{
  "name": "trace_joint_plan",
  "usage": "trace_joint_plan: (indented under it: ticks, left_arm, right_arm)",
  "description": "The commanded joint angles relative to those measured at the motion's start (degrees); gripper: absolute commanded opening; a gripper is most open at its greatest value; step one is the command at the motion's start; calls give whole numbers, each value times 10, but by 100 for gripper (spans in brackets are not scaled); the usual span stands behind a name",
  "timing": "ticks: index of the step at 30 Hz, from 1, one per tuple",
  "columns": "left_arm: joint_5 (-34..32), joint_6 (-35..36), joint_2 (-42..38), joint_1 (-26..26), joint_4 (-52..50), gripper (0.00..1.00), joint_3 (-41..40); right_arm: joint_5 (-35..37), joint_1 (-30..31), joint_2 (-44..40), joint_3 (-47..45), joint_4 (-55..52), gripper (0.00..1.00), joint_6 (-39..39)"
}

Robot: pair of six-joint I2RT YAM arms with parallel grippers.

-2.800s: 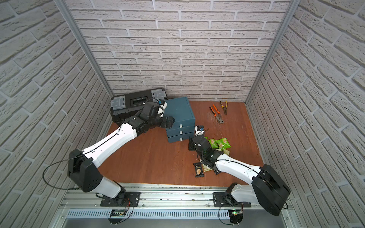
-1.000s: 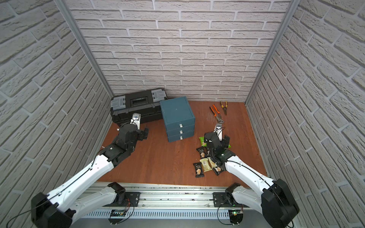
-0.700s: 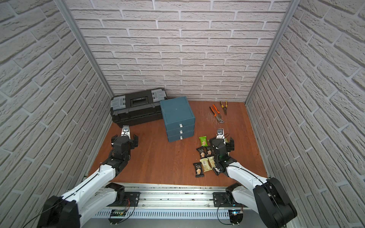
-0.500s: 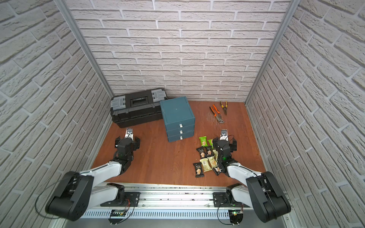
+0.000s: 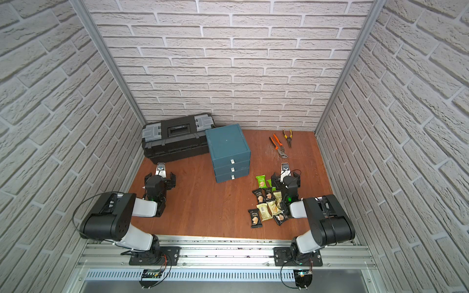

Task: Take the cookies out of the drawer
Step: Reset both arms

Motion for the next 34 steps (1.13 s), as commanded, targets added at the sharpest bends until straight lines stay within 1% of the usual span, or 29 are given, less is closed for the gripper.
trace_joint_plan:
  ticks: [1,2,3,4,5,6,34]
  left_arm:
    - [82,-43,5,31,-57,99,50]
    - [97,-48,0,37,-65,98,51]
    - [91,-48,7,37,-53,98,50]
    - [97,-49,-1,38,-71,98,52]
    - [94,-48,6,38,-57,99,51]
    - [96,-49,1,38,-67,98,52]
    - [102,-50,1,39,-67,98,53]
  right_arm:
    - [-32,-8,-1,28,-3,100,-4]
    - [-29,-9,-2,31,-8,100,-2]
    - [-27,-10,-3,32,-14,100,2]
    - [-14,-11,-1,33,-10,100,6]
    - [-4,-11,-2,38,-19,100,13]
    - [-2,-13,0,41,-26,100,15]
    - [-8,-21,-2,44,-33,100,22]
